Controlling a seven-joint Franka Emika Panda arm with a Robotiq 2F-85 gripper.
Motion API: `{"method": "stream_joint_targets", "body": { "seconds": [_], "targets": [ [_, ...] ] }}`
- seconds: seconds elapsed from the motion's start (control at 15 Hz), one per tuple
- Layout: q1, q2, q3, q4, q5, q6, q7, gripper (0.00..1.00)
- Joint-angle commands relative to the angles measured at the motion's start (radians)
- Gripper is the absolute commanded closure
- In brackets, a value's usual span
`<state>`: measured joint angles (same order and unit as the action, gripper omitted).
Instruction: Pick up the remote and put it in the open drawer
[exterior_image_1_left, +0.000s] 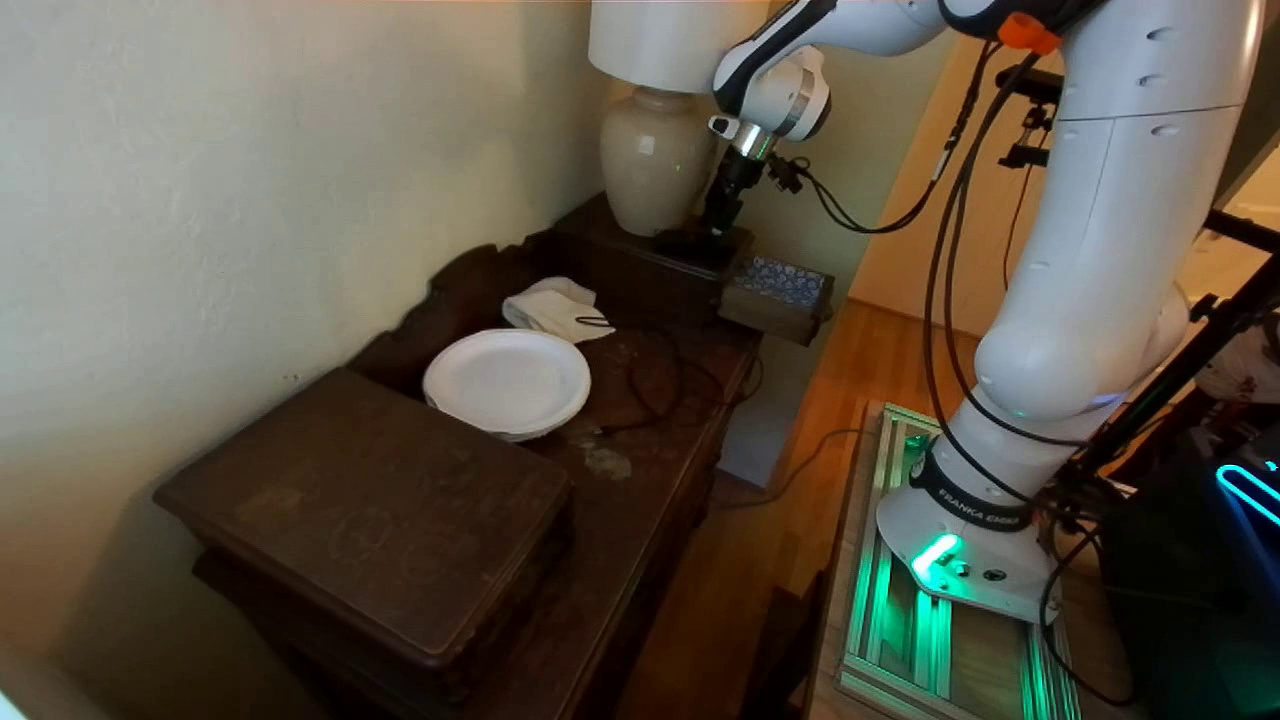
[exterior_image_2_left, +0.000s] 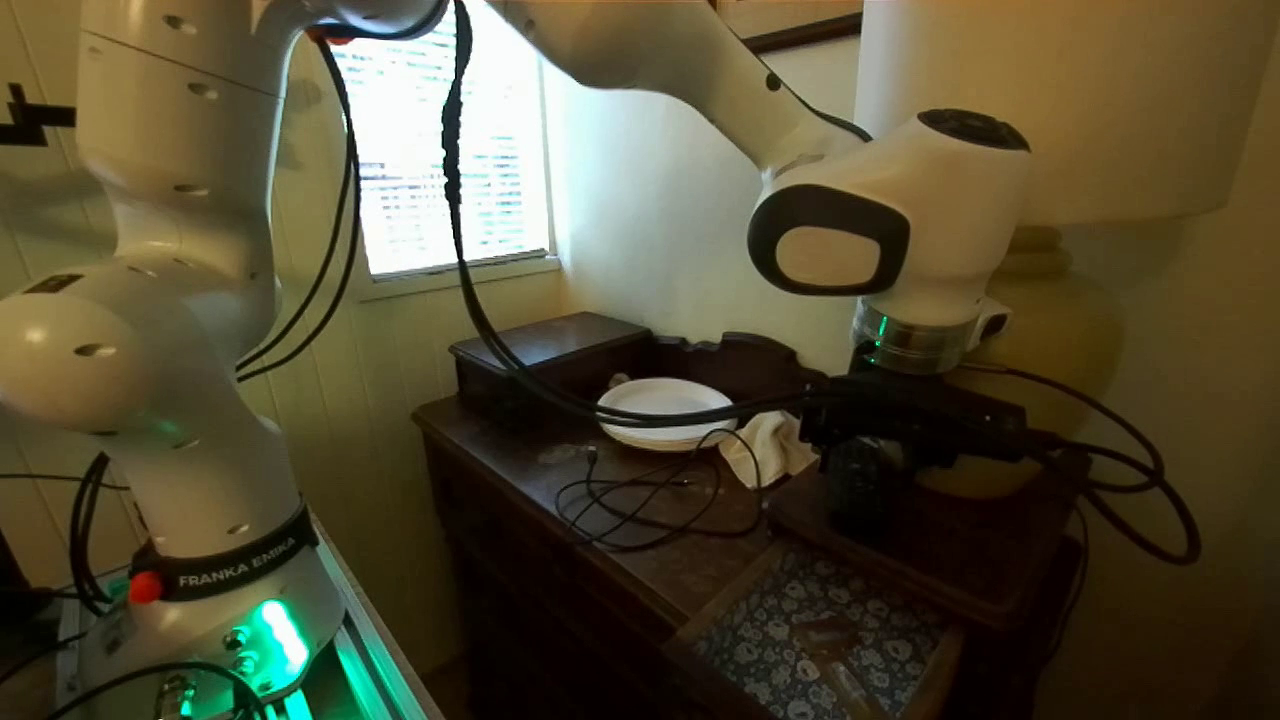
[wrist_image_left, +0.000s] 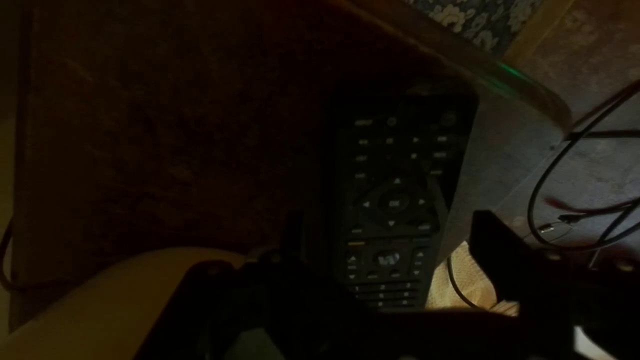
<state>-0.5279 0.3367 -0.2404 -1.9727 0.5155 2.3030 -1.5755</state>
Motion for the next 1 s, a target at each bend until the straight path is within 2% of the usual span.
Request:
{"method": "stream_joint_targets", "body": {
  "seconds": [0.0, 0.07, 0.13, 0.4, 0.67, 0.93],
  "targets": [
    [-0.012, -0.029, 0.009, -0.033, 0.022, 0.006, -0.005, 0.04],
    [-0.013, -0.034, 0.010, -0.041, 0.026, 0.010, -0.010, 0.06],
    [-0.015, -0.042, 0.012, -0.054, 0.035, 0.019, -0.022, 0.02],
    [-0.021, -0.070, 0.014, -0.098, 0.074, 0.054, -0.055, 0.06],
    [-0.017, -0.095, 0.014, -0.146, 0.169, 0.115, -0.125, 0.09],
    [-0.011, -0.104, 0.009, -0.179, 0.262, 0.152, -0.203, 0.07]
  ]
}}
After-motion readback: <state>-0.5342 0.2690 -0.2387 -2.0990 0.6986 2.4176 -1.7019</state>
